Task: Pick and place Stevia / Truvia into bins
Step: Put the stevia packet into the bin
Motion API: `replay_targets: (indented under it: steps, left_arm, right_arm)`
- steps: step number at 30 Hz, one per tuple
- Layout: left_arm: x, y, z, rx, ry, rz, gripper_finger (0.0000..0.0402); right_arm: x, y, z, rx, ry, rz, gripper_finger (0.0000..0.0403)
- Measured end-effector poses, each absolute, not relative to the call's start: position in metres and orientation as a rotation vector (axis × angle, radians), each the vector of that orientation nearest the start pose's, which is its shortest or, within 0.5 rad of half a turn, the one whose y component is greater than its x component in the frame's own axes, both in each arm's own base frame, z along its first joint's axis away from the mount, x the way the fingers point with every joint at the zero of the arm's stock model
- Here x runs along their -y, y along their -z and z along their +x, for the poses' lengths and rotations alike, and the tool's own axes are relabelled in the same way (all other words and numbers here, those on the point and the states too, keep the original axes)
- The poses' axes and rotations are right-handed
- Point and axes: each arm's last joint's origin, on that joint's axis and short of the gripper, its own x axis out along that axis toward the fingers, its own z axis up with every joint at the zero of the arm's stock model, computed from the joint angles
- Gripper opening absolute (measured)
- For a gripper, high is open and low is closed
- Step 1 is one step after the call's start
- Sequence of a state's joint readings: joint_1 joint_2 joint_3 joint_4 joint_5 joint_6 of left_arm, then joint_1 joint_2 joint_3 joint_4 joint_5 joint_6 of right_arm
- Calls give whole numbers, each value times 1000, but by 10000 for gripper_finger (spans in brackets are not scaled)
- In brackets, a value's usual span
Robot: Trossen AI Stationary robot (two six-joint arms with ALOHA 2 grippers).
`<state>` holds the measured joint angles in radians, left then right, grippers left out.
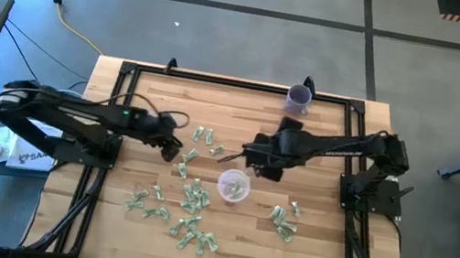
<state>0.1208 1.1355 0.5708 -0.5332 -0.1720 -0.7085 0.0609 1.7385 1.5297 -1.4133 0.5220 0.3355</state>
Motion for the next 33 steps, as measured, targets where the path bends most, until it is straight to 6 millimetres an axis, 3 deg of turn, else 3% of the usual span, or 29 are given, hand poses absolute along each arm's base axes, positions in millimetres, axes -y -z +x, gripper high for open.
replay_targets:
  steps: [5,13,20,24,30,33]
  left_arm:
    - [-44,-165,208,-1083,-697,-655,264]
    - [-62,-160,213,-1186,-662,-600,230]
    - [-64,-140,218,-1306,-617,-574,198]
    - [-65,-137,218,-1325,-624,-576,146]
    - [-68,-147,226,-1280,-629,-524,27]
    - [-72,-163,238,-1237,-620,-509,24]
  right_arm:
    - [15,-260,280,-1438,581,-46,271]
    - [32,-250,242,-1330,654,77,271]
    - [38,-231,235,-1322,689,133,271]
    - [37,-224,236,-1311,679,169,270]
    - [37,-223,236,-1277,721,240,262]
    - [35,-225,237,-1246,743,250,259]
